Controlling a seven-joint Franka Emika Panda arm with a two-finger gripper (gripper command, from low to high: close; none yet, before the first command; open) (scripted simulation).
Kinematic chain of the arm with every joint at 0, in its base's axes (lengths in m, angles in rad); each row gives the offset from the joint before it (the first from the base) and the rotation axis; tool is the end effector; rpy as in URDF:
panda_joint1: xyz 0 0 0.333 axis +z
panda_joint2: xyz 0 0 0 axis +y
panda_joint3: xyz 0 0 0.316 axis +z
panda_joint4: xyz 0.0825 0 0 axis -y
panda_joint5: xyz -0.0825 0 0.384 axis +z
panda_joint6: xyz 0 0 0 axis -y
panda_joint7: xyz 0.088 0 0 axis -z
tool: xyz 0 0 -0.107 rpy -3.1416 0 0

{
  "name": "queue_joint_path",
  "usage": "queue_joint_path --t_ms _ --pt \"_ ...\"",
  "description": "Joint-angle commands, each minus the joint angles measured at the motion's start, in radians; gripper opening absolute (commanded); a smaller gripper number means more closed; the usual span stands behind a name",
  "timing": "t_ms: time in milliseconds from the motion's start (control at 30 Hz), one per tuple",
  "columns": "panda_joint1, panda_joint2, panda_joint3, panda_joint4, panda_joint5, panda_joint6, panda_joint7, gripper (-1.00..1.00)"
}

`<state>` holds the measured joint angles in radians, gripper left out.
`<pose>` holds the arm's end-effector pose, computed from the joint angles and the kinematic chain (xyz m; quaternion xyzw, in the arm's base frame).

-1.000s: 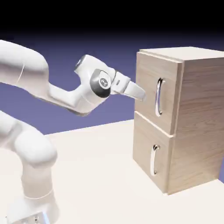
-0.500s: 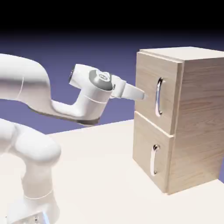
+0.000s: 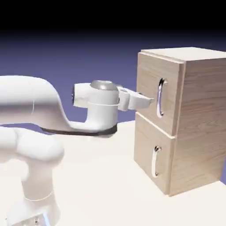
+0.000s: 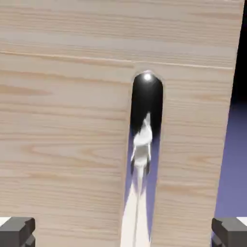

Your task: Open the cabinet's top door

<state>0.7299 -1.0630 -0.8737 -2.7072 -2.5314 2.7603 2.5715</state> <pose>0.3377 -0.0305 0.4776 -0.6997 0.2612 -0.6186 0.2441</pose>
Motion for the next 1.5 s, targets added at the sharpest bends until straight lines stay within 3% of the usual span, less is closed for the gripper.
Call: queue_joint_path --t_ms 0,267,433,467,800,1100,1467 --pt "0.012 -0.008 -0.015 0.002 -0.044 -0.005 0.031 0.00" --pt "0.089 -0.061 -0.108 0.013 -0.314 -0.034 0.227 0.00" --pt "0.268 0.025 -0.202 0.138 -0.353 -0.088 0.257 0.00" --pt "0.268 0.025 -0.202 0.138 -0.353 -0.088 0.257 -1.00" --pt "0.019 -0.016 0.119 -0.147 0.000 -0.408 0.177 -1.00" --pt "-0.009 -0.059 0.438 -0.289 0.384 -0.728 0.141 -1.00" --pt "-0.388 0.050 0.742 -0.252 0.450 -0.442 0.321 -1.00"
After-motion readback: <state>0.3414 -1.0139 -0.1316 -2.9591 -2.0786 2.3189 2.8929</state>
